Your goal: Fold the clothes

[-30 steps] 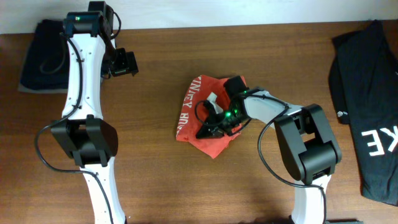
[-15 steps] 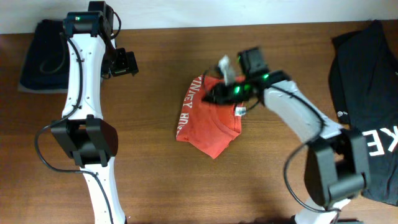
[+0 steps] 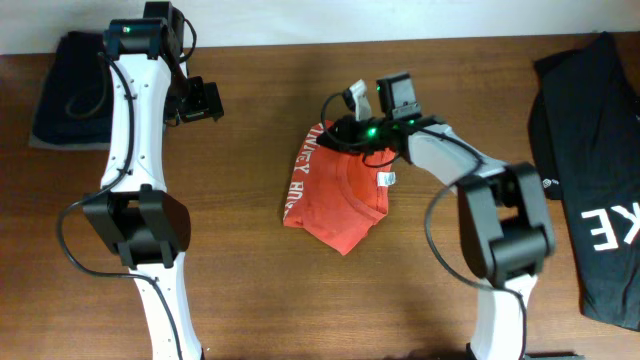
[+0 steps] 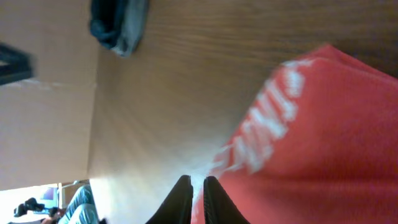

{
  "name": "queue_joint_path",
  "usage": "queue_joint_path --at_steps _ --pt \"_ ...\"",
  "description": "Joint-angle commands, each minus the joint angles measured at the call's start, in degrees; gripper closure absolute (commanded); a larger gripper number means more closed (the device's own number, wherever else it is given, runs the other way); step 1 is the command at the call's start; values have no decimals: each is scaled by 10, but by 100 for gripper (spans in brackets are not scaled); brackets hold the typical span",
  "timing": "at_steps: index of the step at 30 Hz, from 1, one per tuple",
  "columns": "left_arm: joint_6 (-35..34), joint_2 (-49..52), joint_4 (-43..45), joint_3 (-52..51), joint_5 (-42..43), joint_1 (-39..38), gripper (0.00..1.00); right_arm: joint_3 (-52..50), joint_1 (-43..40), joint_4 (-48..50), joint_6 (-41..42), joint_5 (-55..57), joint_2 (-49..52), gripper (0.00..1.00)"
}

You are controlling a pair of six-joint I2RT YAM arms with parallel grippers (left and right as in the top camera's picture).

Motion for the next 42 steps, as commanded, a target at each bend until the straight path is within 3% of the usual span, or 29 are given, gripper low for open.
queue_joint_path --at_steps 1,7,13,21,29,34,37,40,42 --pt "-6 -4 1 -5 2 -3 1 -2 -1 45 16 -16 38 87" --pt "-6 -5 3 -5 2 -6 1 -2 -10 113 63 44 73 86" --pt "-6 -4 8 -5 2 -19 1 -1 -20 117 40 113 82 86" --pt "-5 -4 12 -5 2 -33 1 58 -67 87 30 75 80 83" --pt "-6 -4 16 -5 2 -38 1 205 -102 -58 30 -34 52 81" --pt "-6 -4 19 -5 2 -38 1 233 -81 -187 -20 -226 38 84" --pt "-6 -4 23 -5 2 -38 1 229 -52 -320 -97 -185 39 92" --pt "-6 -4 22 -5 2 -38 1 229 1 -438 -137 -61 39 96" --pt "-6 -4 23 -5 2 -38 1 229 30 -450 -137 -36 39 96"
